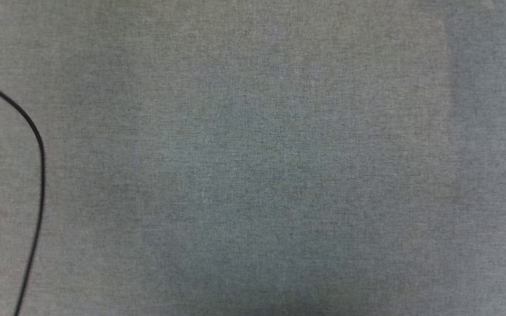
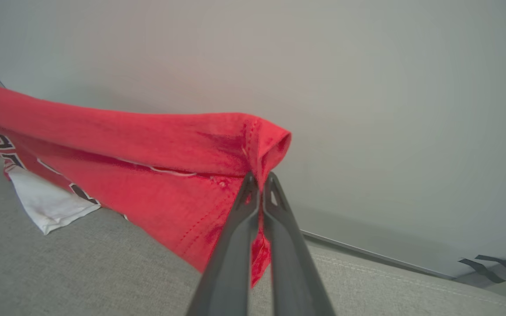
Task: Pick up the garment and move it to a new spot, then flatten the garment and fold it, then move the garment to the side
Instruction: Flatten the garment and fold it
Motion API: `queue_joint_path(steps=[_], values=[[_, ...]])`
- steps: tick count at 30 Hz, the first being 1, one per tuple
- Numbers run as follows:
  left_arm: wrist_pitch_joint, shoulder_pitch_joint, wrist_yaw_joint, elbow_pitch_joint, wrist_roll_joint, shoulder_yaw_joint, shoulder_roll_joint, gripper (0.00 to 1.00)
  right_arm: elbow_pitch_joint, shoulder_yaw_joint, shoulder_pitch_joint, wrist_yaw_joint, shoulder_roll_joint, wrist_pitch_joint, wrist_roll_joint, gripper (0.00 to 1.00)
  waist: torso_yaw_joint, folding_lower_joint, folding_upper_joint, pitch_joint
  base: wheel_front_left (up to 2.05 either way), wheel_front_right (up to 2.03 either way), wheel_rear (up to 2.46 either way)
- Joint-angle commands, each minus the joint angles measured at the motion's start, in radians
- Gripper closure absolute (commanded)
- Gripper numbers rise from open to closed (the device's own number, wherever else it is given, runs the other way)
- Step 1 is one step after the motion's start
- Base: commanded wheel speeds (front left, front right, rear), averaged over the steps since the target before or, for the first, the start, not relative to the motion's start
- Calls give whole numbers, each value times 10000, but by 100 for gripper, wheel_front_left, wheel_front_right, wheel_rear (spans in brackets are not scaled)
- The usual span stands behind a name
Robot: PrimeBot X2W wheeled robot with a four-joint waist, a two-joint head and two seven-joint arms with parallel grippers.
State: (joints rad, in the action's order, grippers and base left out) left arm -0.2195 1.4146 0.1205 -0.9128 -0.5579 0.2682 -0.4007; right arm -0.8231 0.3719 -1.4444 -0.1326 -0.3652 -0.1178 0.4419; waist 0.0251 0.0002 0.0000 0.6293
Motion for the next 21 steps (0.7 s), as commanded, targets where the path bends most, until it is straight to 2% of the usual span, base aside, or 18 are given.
queue_joint_path(steps=[1, 4, 9, 14, 21], values=[[-146, -571, 65, 13, -272, 10, 52, 100, 20, 156, 487, 19, -129, 185, 268, 100, 10, -2, 0, -257, 0, 0, 0], [-287, -1980, 93, 292, -758, 227, 216, 100, 242, 629, 1612, 19, -346, 493, 765, 100, 71, -2, 0, -678, 0, 0, 0], [-391, -4409, 98, 1187, -1601, 465, 132, 100, 821, 1164, 3568, 19, -789, 988, 1512, 100, 118, -2, 0, -1364, 0, 0, 0], [-418, -6885, 99, 2592, -2247, -271, 108, 100, 1442, 1455, 5424, 19, -1190, 1421, 1972, 100, 127, -2, 0, -2165, 0, 0, 0], [-421, -10362, -127, 4795, -2144, -1186, 337, 100, 2384, 1116, 7869, 19, -1548, 1642, 2263, 100, 195, -2, 0, -3431, 0, 0, 0]])
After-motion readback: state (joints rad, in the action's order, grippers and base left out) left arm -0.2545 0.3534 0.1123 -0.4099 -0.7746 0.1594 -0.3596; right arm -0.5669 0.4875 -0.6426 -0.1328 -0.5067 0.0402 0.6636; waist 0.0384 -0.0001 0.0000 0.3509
